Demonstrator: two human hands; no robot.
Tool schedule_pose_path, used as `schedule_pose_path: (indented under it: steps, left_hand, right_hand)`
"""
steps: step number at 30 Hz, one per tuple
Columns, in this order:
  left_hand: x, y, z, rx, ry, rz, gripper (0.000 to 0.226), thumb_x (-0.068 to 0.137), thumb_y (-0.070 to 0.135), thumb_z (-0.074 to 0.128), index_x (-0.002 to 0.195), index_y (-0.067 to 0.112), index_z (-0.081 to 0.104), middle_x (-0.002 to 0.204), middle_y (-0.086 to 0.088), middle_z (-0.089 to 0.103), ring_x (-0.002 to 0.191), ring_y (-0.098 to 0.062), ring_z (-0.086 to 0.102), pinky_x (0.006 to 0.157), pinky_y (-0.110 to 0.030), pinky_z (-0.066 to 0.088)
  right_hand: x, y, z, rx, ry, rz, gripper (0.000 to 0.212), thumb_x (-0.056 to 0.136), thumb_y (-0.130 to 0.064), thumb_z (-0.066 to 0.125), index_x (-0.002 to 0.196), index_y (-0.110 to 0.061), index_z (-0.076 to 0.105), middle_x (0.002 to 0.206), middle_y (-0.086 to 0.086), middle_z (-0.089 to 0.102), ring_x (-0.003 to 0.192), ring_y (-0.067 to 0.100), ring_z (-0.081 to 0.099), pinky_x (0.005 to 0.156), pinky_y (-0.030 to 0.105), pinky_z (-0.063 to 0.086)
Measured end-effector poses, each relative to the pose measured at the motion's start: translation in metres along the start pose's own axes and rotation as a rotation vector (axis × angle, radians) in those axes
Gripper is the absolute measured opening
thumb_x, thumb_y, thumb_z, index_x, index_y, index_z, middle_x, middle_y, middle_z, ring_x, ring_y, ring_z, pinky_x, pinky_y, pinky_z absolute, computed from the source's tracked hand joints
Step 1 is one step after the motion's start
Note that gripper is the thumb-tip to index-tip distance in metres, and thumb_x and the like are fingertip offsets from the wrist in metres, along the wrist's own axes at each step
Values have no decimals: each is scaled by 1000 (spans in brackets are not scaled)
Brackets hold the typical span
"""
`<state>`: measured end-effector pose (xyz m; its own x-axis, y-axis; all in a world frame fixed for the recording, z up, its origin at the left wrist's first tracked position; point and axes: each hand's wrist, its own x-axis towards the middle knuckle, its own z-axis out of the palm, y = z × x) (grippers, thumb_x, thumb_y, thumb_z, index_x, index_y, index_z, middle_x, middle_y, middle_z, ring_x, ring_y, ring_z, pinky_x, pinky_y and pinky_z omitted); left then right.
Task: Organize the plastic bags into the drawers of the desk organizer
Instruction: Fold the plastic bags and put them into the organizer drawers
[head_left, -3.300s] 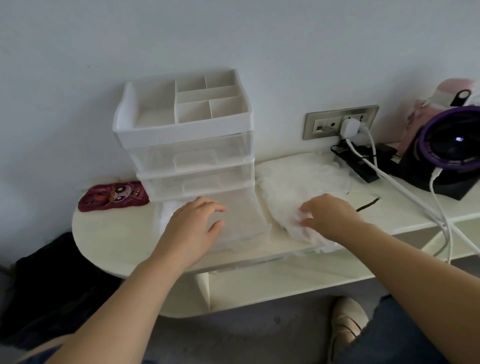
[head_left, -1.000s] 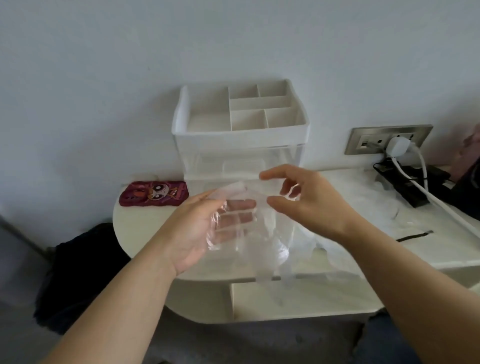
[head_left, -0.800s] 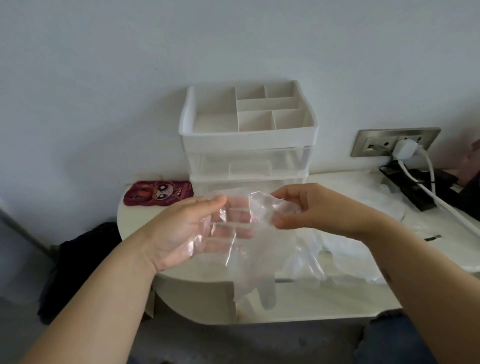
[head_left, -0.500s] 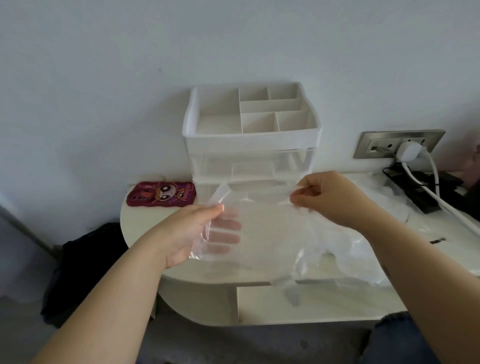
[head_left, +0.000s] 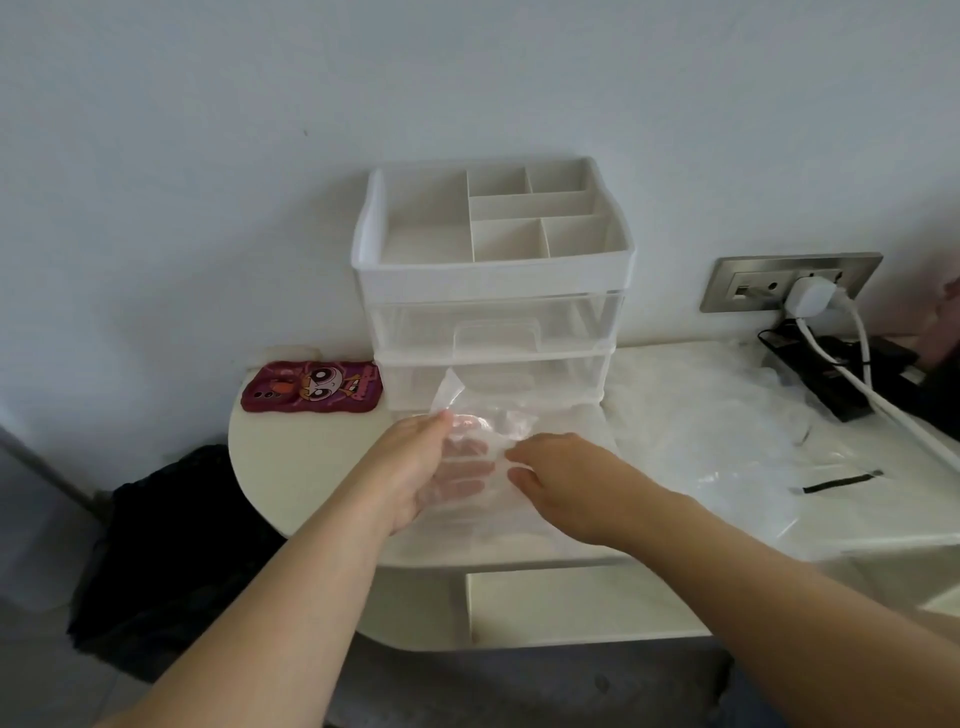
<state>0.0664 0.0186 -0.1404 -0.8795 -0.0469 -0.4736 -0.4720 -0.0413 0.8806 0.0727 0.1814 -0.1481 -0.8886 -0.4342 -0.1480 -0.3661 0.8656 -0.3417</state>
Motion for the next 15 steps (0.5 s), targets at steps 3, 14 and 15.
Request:
schedule_pose_path:
  steps: [3,14,15]
  left_hand:
    - [0,-3,2,50,23,38,22,98,24,47,105,13,65,92,-9,69,79,-22,72,67,-35,59]
    - [-13,2,-5,1116,323,797,21,92,20,56,112,24,61,114,7,53,103,-13,54,85,-29,44]
    - [-9,-2,1,1171,230,749,22,92,18,55,112,24,62,115,7,53,103,-13,55,86,-28,44]
  right_hand:
    - [8,2,4,15,-79,21,39,101,-36,28,116,-12,56,121,4,52,119,26,47,100,39,38]
    - [19,4,7,-95,-131,51,41,99,-43,29,123,-22,55,135,0,46,126,23,41,103,42,32]
    - [19,4,6,-94,-123,40,40,99,-42,30,123,-23,55,133,-1,48,126,23,41,103,41,32]
